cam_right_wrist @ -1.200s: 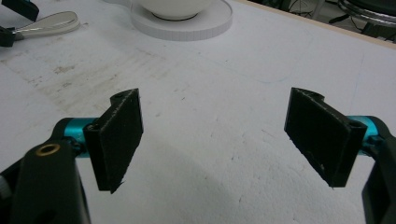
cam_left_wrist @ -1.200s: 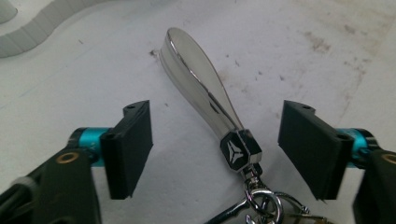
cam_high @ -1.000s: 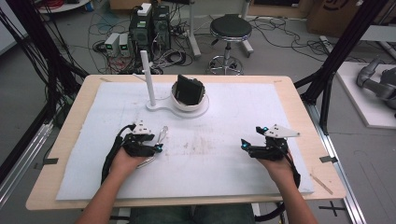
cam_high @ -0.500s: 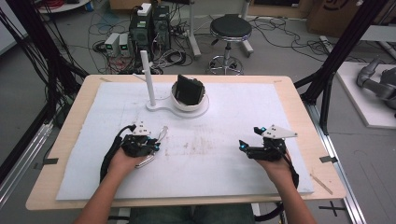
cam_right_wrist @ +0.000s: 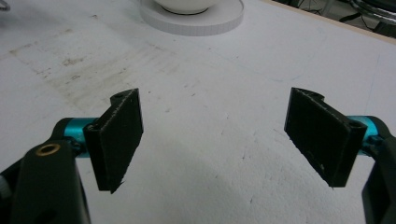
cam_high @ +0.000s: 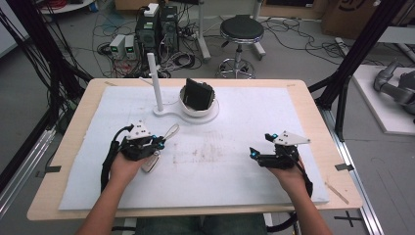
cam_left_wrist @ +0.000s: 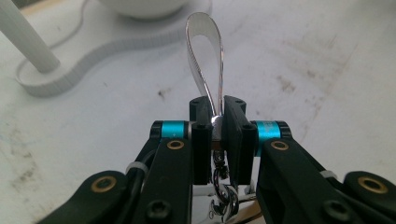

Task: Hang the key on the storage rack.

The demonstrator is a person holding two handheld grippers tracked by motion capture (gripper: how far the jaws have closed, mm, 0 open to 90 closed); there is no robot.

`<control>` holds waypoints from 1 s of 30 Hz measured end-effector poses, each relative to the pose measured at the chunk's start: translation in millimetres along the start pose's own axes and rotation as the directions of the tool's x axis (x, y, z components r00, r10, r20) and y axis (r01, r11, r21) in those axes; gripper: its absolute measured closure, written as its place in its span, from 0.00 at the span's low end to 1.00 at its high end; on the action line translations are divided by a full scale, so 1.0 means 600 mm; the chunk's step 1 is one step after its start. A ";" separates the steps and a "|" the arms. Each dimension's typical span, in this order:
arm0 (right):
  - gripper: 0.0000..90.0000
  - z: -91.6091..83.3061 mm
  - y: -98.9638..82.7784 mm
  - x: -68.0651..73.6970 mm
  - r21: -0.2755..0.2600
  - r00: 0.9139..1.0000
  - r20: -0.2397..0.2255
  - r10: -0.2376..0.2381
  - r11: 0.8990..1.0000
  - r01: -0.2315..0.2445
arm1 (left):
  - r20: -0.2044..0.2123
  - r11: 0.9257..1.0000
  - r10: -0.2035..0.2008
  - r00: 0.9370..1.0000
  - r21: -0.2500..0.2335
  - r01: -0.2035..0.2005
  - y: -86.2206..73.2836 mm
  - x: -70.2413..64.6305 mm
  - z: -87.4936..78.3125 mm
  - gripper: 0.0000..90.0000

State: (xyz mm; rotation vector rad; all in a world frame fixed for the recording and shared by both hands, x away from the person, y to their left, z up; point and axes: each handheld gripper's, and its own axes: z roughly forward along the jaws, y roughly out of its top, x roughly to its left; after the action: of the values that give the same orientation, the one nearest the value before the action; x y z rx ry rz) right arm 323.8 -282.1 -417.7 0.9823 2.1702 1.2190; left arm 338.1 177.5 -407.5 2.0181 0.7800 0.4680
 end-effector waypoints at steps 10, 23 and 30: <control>0.22 0.001 0.000 -0.001 0.006 1.000 -0.003 -0.006 1.000 0.006 | -0.117 0.987 -0.021 0.993 -0.164 0.001 0.045 0.011 -0.047 0.90; 0.22 0.009 0.000 -0.002 0.019 1.000 -0.004 0.002 1.000 -0.002 | -0.249 0.965 -0.102 0.963 -0.259 0.035 0.096 0.063 -0.079 0.90; 0.22 0.009 0.000 -0.005 0.016 1.000 -0.003 0.002 1.000 -0.002 | -0.311 0.967 -0.083 0.947 -0.254 0.002 0.136 0.080 -0.084 0.90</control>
State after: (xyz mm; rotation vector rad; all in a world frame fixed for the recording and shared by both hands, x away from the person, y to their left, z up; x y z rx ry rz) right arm 329.4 -281.2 -420.3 0.9900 2.1848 1.2070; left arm 371.4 208.4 -310.1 1.7074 0.9080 0.8409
